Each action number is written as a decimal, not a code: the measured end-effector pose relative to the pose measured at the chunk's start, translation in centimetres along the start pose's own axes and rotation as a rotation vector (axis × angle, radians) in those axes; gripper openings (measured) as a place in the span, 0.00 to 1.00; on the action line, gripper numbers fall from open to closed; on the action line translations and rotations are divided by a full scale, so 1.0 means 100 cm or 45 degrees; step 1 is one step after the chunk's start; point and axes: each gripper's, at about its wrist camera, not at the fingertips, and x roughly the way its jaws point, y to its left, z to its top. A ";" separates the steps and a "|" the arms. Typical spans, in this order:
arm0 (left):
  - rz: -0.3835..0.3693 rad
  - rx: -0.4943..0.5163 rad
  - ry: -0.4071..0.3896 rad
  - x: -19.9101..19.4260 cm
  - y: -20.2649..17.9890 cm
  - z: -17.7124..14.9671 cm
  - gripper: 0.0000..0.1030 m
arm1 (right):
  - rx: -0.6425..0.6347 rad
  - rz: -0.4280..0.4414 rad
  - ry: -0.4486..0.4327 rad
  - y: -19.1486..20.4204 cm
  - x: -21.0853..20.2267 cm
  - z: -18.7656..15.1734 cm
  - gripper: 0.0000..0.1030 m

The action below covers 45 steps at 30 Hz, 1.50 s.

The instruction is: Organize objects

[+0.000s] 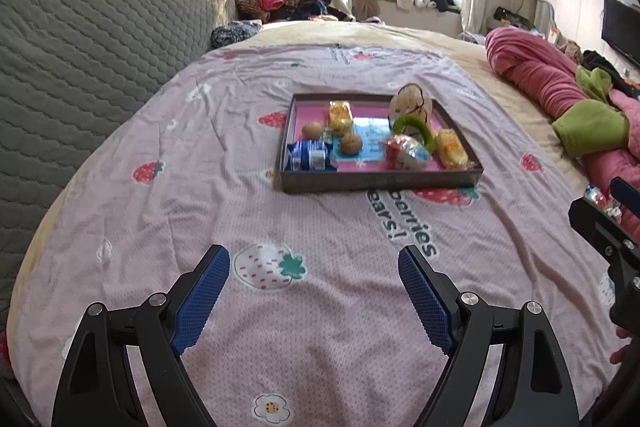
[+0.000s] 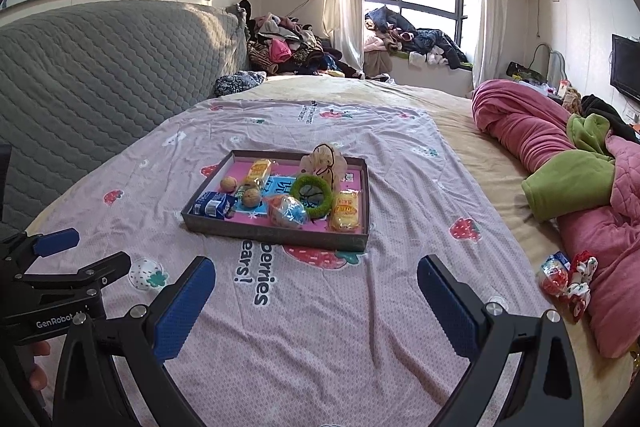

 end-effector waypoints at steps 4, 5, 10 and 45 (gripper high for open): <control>0.002 -0.010 0.027 0.009 0.002 -0.010 0.85 | -0.006 -0.002 0.001 0.000 0.003 -0.010 0.99; 0.001 -0.013 0.030 0.010 0.002 -0.012 0.85 | -0.005 0.000 0.000 0.000 0.003 -0.012 0.99; 0.002 -0.009 0.041 0.018 0.002 -0.022 0.85 | 0.007 0.010 0.008 -0.001 0.008 -0.022 0.99; -0.004 -0.002 0.073 0.050 0.008 -0.062 0.85 | 0.031 0.014 0.105 -0.007 0.044 -0.079 0.99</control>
